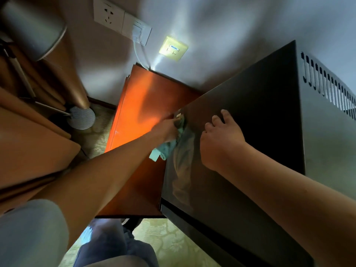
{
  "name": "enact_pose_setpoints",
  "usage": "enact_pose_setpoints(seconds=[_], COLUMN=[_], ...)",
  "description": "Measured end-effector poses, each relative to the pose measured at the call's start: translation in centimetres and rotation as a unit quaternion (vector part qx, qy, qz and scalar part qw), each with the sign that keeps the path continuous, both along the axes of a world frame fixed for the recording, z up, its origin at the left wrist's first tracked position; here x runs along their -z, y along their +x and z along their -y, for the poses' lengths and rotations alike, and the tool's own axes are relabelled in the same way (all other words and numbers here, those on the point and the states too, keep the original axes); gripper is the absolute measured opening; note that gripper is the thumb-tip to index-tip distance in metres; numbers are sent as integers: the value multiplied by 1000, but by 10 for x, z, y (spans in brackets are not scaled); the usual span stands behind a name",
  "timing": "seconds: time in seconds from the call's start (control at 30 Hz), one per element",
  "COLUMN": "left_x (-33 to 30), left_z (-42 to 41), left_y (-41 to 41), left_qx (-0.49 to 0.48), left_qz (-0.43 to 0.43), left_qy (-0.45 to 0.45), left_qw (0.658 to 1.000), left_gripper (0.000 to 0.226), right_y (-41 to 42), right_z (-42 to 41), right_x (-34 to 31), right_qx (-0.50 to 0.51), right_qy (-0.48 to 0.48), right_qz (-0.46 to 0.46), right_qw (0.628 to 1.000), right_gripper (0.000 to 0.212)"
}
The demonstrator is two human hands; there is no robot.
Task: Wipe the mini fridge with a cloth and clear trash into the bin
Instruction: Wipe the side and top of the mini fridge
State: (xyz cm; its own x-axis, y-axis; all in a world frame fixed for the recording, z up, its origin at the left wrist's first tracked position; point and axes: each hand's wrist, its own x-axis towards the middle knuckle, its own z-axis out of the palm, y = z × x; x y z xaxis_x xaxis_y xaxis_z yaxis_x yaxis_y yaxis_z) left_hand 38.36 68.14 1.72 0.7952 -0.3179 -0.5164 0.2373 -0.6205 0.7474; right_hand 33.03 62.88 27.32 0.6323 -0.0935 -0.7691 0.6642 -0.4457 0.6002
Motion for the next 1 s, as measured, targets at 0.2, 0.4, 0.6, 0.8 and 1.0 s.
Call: enact_pose_setpoints(seconds=[0.2, 0.4, 0.6, 0.8, 1.0], left_x=[-17, 24, 5, 14, 23], left_z=[6, 5, -3, 7, 3], left_y=[48, 13, 36, 42, 27], left_qx=[9, 96, 0, 60, -24], left_qz=[60, -39, 12, -41, -85], left_qy=[37, 109, 15, 84, -22], left_qw=[997, 989, 1000, 994, 996], left_gripper=[68, 47, 69, 47, 58], right_y=[6, 7, 9, 12, 17], right_z=[6, 2, 2, -2, -1], right_x=[13, 12, 13, 16, 12], right_qx=[1, 6, 11, 27, 35], right_qy=[-3, 11, 24, 36, 31], right_qz=[-10, -16, -13, -24, -19], right_qw=[1000, 1000, 1000, 999, 999], right_gripper=[61, 61, 60, 61, 60])
